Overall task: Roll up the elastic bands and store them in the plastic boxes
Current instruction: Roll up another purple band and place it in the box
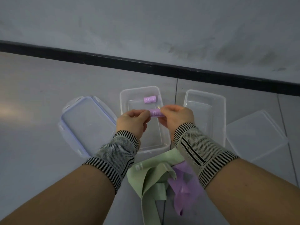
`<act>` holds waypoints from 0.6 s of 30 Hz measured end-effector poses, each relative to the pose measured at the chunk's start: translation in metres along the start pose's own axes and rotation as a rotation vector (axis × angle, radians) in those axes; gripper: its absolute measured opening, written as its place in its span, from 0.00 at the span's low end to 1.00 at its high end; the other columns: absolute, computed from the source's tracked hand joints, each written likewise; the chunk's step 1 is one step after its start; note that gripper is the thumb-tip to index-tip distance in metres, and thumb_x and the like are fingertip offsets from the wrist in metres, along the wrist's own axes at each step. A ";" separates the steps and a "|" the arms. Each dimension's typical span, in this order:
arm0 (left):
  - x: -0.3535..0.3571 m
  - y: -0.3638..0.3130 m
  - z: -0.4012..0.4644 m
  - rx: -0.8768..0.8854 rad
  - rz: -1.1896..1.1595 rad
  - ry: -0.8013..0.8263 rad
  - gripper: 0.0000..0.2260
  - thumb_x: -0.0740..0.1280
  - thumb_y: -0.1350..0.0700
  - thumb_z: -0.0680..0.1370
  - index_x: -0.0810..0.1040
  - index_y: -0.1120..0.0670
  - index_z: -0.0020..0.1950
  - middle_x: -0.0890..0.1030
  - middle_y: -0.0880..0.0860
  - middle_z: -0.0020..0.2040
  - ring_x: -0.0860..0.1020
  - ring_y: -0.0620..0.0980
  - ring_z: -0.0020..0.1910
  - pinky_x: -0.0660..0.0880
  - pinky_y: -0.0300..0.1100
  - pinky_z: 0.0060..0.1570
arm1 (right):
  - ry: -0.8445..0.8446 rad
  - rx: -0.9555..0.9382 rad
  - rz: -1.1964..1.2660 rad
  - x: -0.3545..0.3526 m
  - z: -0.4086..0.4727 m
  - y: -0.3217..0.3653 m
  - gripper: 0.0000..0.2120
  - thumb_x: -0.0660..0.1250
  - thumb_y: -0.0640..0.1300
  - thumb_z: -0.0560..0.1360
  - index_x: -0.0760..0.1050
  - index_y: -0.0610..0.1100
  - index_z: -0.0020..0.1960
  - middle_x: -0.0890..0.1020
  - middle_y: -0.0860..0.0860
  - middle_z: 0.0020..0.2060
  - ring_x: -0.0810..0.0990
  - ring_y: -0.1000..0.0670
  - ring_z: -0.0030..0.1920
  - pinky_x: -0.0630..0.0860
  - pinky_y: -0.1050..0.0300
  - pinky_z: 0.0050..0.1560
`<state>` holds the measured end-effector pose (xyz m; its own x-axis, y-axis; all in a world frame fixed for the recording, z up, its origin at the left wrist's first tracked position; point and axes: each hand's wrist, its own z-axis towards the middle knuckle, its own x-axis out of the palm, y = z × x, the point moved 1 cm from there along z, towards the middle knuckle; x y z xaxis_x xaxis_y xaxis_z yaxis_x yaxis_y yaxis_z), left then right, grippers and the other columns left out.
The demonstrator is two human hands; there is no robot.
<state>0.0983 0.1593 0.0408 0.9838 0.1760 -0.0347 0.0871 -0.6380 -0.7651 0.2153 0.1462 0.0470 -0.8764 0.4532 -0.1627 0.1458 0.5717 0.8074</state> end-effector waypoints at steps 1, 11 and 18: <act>0.002 0.002 0.006 0.003 0.018 0.001 0.03 0.72 0.61 0.72 0.81 0.56 0.39 0.82 0.55 0.34 0.77 0.50 0.35 0.76 0.42 0.40 | -0.017 -0.014 -0.012 0.001 0.006 -0.002 0.03 0.71 0.38 0.72 0.79 0.44 0.44 0.83 0.44 0.40 0.84 0.47 0.40 0.82 0.50 0.47; 0.019 0.023 0.076 -0.073 -0.080 -0.067 0.06 0.72 0.62 0.72 0.79 0.56 0.35 0.81 0.54 0.32 0.78 0.50 0.34 0.77 0.42 0.42 | 0.064 -0.436 -0.685 0.005 0.060 -0.007 0.09 0.66 0.44 0.76 0.80 0.46 0.55 0.83 0.50 0.48 0.80 0.52 0.46 0.74 0.61 0.48; 0.033 0.034 0.133 -0.114 -0.028 -0.126 0.07 0.74 0.60 0.70 0.80 0.53 0.32 0.82 0.53 0.34 0.81 0.52 0.38 0.80 0.48 0.51 | 0.039 -0.642 -0.927 0.004 0.097 -0.010 0.12 0.65 0.44 0.77 0.75 0.47 0.60 0.72 0.50 0.60 0.75 0.51 0.55 0.69 0.63 0.53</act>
<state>0.1128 0.2430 -0.0717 0.9540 0.2828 -0.0999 0.1387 -0.7112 -0.6892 0.2544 0.2087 -0.0169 -0.5390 0.0080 -0.8423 -0.8218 0.2141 0.5280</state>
